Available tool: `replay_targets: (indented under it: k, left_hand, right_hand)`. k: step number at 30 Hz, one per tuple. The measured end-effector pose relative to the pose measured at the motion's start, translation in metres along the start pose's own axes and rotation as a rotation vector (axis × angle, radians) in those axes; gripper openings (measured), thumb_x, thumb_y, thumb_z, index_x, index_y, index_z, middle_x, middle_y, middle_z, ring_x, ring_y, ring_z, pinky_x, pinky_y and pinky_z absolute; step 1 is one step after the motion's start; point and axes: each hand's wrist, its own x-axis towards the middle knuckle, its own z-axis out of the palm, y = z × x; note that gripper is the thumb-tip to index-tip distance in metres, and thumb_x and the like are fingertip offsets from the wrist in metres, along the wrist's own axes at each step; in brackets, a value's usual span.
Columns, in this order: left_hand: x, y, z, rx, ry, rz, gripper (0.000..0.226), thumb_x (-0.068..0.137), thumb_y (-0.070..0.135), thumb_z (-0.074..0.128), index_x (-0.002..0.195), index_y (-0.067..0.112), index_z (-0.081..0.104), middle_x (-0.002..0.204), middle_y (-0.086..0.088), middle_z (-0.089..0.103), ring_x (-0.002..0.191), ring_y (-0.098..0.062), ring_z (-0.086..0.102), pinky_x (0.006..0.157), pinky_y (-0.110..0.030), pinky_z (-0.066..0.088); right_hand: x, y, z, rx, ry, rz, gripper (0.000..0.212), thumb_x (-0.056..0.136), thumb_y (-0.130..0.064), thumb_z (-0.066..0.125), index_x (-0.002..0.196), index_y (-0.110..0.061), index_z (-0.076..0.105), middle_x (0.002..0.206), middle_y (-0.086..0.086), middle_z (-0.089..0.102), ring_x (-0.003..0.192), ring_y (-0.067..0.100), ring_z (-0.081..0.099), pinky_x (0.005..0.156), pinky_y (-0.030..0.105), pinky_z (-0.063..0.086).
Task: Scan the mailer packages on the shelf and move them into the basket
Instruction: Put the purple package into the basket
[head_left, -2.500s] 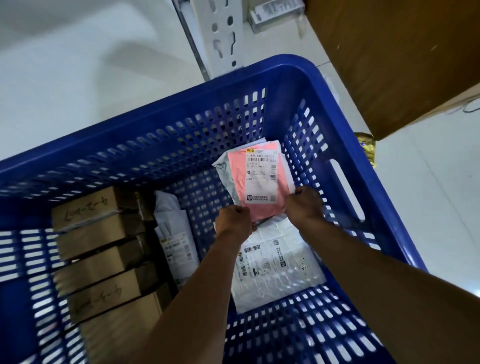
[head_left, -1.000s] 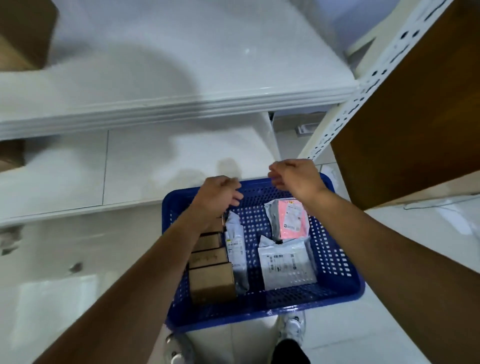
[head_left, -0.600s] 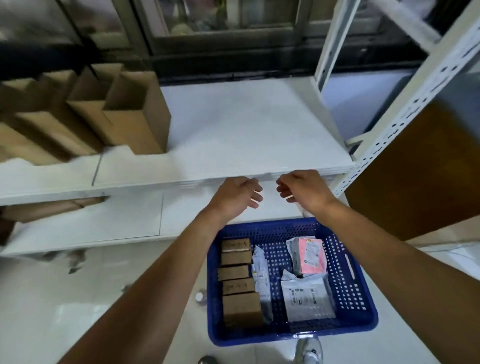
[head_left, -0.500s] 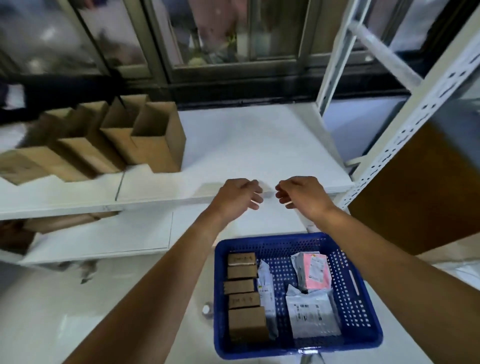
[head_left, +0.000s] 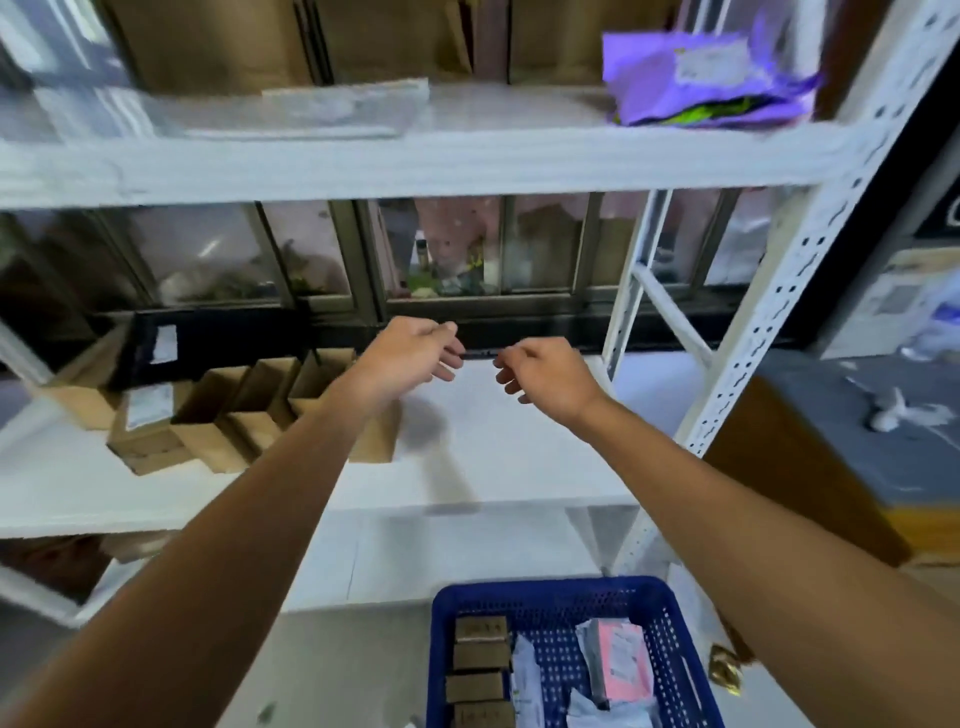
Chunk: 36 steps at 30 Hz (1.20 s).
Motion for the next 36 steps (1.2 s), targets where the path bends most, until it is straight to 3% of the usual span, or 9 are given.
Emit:
replay_targets:
  k: [6,11,15,17,19,21,24,33,36]
  left_hand:
    - [-0.007,0.071,-0.043,-0.057,0.064,0.134,0.04,0.105,0.038,0.045,0.092,0.013,0.074,0.083,0.0,0.077,0.078,-0.015,0.074,0.082,-0.031,0.056]
    - [-0.015,0.122,-0.07,-0.092,0.165,0.249,0.04,0.104,0.033,0.049,0.086,0.01,0.075,0.076,-0.002,0.077,0.071,-0.018,0.075,0.077,-0.032,0.059]
    - [-0.016,0.148,-0.107,-0.185,0.301,0.35,0.041,0.102,0.036,0.05,0.08,0.012,0.076,0.076,-0.001,0.076,0.072,-0.018,0.073,0.072,-0.031,0.056]
    - [-0.011,0.15,-0.12,-0.019,0.482,0.43,0.037,0.1,0.038,0.052,0.082,0.016,0.075,0.083,0.003,0.075,0.077,-0.017,0.07,0.069,-0.028,0.052]
    - [0.001,0.144,-0.131,0.472,0.626,0.487,0.03,0.097,0.043,0.053,0.092,0.021,0.072,0.105,0.003,0.071,0.099,-0.02,0.064,0.08,-0.03,0.048]
    - [0.014,0.137,-0.138,0.817,0.449,0.389,0.044,0.094,0.058,0.051,0.117,0.024,0.067,0.135,0.001,0.06,0.128,-0.023,0.049,0.103,-0.037,0.04]
    - [0.025,0.125,-0.138,0.839,0.224,0.242,0.073,0.088,0.075,0.046,0.144,0.028,0.048,0.154,0.001,0.044,0.141,-0.024,0.037,0.114,-0.04,0.03]
    - [0.059,0.154,-0.111,0.747,0.203,0.315,0.082,0.083,0.084,0.039,0.139,0.025,0.053,0.146,0.002,0.052,0.133,-0.022,0.045,0.109,-0.041,0.038]
    - [0.073,0.173,-0.089,0.723,0.192,0.391,0.068,0.09,0.075,0.041,0.135,0.026,0.055,0.14,0.002,0.058,0.128,-0.022,0.05,0.106,-0.042,0.041]
  right_hand:
    - [0.0,-0.075,-0.029,0.07,0.06,-0.144,0.044,0.103,-0.037,0.047,0.082,-0.008,0.073,0.074,0.007,0.074,0.073,0.028,0.072,0.08,0.049,0.058]
    - [0.006,-0.119,-0.051,-0.02,0.109,-0.276,0.048,0.095,-0.046,0.043,0.072,-0.014,0.071,0.066,0.003,0.073,0.067,0.023,0.071,0.082,0.051,0.056]
    - [0.01,-0.156,-0.07,0.013,0.169,-0.334,0.047,0.101,-0.039,0.044,0.071,-0.017,0.073,0.066,0.001,0.073,0.066,0.022,0.07,0.083,0.046,0.057]
    - [0.014,-0.171,-0.075,-0.006,0.188,-0.377,0.045,0.103,-0.037,0.044,0.074,-0.018,0.073,0.066,0.0,0.072,0.063,0.02,0.07,0.082,0.043,0.057]
    - [0.018,-0.181,-0.077,-0.028,0.19,-0.391,0.044,0.103,-0.038,0.044,0.076,-0.018,0.073,0.069,0.0,0.072,0.065,0.019,0.069,0.082,0.042,0.057]
    - [0.023,-0.187,-0.078,-0.052,0.175,-0.384,0.043,0.103,-0.04,0.044,0.078,-0.02,0.072,0.073,0.0,0.072,0.071,0.018,0.069,0.085,0.042,0.056]
    - [0.033,-0.188,-0.083,-0.093,0.176,-0.386,0.041,0.103,-0.042,0.044,0.077,-0.023,0.071,0.075,-0.003,0.072,0.077,0.017,0.068,0.089,0.044,0.054]
    - [0.065,-0.181,-0.118,-0.119,0.248,-0.362,0.041,0.102,-0.038,0.045,0.073,-0.021,0.069,0.068,-0.001,0.071,0.076,0.022,0.069,0.088,0.047,0.054]
    - [0.072,-0.18,-0.131,-0.149,0.271,-0.381,0.039,0.102,-0.038,0.046,0.074,-0.024,0.069,0.069,-0.004,0.071,0.078,0.02,0.069,0.088,0.047,0.055]
